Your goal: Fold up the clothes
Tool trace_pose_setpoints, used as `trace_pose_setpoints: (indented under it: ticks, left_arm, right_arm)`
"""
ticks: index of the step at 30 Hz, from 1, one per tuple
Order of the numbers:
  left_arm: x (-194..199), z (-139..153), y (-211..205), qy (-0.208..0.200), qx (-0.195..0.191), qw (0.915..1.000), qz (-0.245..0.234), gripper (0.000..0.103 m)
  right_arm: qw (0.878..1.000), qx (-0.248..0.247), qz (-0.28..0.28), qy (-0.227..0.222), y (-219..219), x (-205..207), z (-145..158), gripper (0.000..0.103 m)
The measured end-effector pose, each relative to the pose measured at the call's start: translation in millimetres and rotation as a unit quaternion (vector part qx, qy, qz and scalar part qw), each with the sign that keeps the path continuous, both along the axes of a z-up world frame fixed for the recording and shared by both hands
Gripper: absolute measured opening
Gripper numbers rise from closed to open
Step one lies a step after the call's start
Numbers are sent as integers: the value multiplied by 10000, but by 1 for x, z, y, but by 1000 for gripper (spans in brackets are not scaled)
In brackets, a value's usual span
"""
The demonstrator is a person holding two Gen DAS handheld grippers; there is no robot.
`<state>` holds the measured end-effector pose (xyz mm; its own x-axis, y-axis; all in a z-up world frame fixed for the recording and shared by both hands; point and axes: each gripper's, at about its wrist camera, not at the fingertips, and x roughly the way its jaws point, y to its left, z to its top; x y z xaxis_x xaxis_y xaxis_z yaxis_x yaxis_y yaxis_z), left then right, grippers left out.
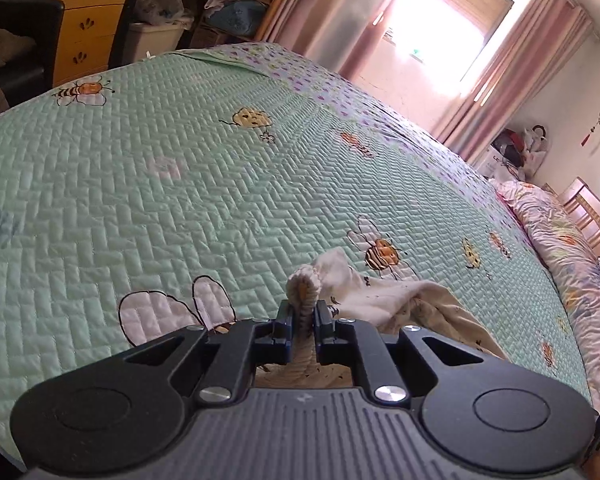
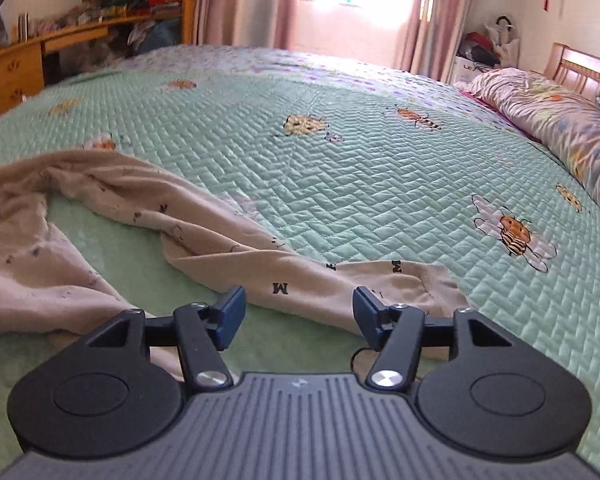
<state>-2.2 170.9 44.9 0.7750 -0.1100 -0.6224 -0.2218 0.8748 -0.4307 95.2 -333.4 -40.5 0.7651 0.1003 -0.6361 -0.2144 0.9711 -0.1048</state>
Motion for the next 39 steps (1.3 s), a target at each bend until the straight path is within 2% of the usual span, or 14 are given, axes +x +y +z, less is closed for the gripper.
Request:
trace_pose_setpoints:
  ticks: [7, 9, 12, 15, 17, 19, 22, 23, 25, 27, 29, 33, 36, 39]
  left_arm:
    - [33, -1, 13, 271, 102, 9994, 198, 11]
    - [54, 5, 17, 358, 212, 9989, 234, 11]
    - [86, 21, 19, 349, 345, 9985, 263, 11]
    - [119, 44, 17, 216, 438, 9984, 277, 11]
    - [143, 64, 11, -15, 444, 9986, 291, 11]
    - [168, 82, 4, -249, 463, 9980, 349, 11]
    - [205, 85, -8, -298, 556, 9968, 488, 11]
    - [217, 82, -13, -256, 575, 9969, 471, 13]
    - [237, 57, -25, 196, 868, 9955, 324, 24]
    - [249, 29, -37, 717, 1287, 9887, 271, 25]
    - [238, 4, -34, 964, 1143, 9887, 111, 25]
    - [188, -17, -31, 875, 884, 9920, -215, 25]
    - [152, -23, -36, 893, 1142, 9884, -445, 26]
    - [136, -27, -34, 1182, 1388, 9814, -595, 27]
  right_arm:
    - [9991, -134, 188, 349, -5, 34, -20, 69]
    - [9986, 248, 70, 470, -13, 45, -16, 25]
    - [9973, 550, -192, 437, -23, 64, -4, 12]
    - [9972, 436, -599, -133, -34, 85, 25, 11]
    - [9921, 202, -825, -922, -39, 92, 56, 10]
    - [9810, -134, -1093, -1600, -40, 99, 82, 9]
    - [9602, -966, -1605, -2072, -35, 113, 93, 3]
    - [9553, -1254, -1790, -1993, -34, 120, 88, 4]
    - [9588, -1593, -2023, -1195, -41, 138, 66, 4]
    - [9647, -1426, -2173, -432, -56, 143, 40, 12]
    - [9762, -690, -2057, 68, -74, 130, 19, 12]
    - [9845, 520, -1671, 128, -89, 71, 9, 18]
    - [9826, 818, -1667, 33, -91, 30, 12, 38]
    - [9774, 1313, -1630, 284, -93, 13, 14, 44]
